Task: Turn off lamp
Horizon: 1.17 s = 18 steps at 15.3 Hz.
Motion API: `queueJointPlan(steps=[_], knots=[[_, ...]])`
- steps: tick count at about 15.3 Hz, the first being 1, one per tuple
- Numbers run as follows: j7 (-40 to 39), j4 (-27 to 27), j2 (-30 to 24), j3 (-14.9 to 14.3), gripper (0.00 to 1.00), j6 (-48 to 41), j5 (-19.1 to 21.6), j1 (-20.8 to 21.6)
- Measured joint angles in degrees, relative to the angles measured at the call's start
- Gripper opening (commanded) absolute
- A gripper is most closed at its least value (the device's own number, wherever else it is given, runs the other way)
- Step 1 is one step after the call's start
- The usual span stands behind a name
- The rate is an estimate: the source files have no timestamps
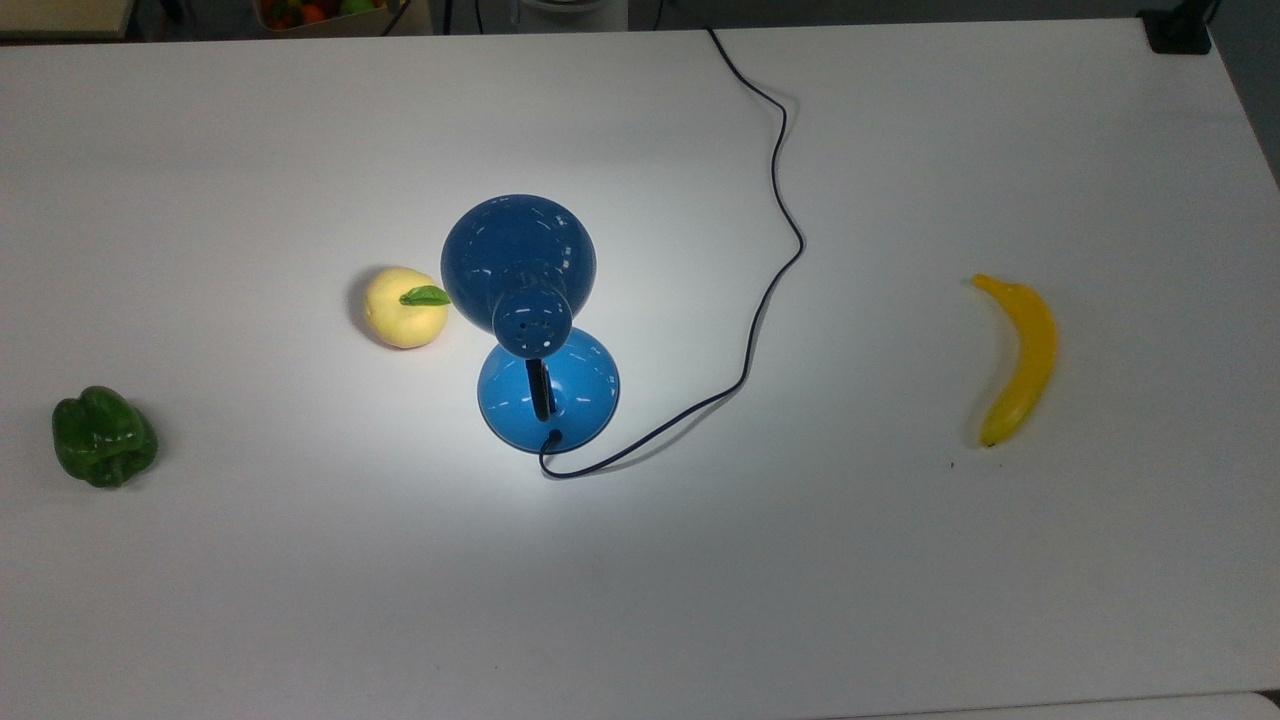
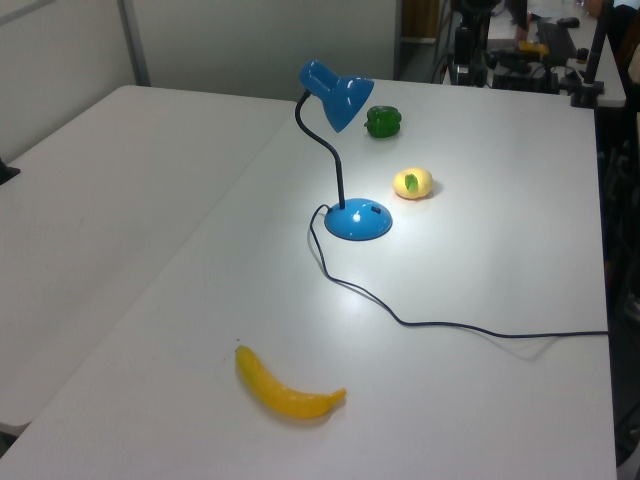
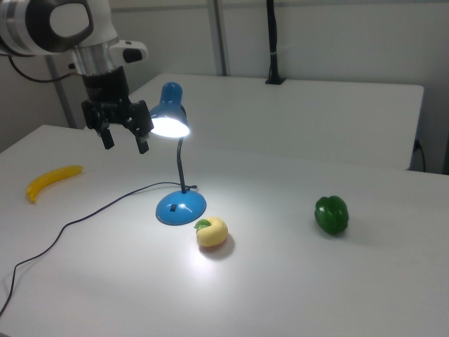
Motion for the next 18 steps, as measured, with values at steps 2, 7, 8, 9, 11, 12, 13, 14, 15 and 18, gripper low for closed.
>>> queueJointPlan(steps=[2, 7, 8, 9, 11, 12, 13, 14, 15, 18], knots=[[-0.28, 0.0, 0.1, 0.0, 0.08, 0.0, 0.0, 0.01], [-2.39, 0.0, 0.12, 0.0, 0.0, 0.0, 0.0, 0.01], [-2.53, 0.0, 0.12, 0.0, 0.0, 0.0, 0.0, 0.01], [-2.59, 0.0, 0.12, 0.01, 0.0, 0.0, 0.0, 0.01], [-2.65, 0.0, 0.13, 0.03, 0.0, 0.0, 0.0, 0.02], [-2.66, 0.0, 0.16, 0.06, 0.0, 0.0, 0.01, 0.02], [-2.69, -0.01, 0.28, 0.11, 0.0, 0.0, 0.01, 0.02], [-2.72, -0.03, 0.52, 0.18, 0.0, 0.05, 0.03, 0.04], [-2.73, -0.12, 0.91, 0.28, 0.0, 0.67, 0.06, 0.08], [-2.74, -1.45, 2.47, 0.57, 0.0, 5.09, 0.07, 0.16]])
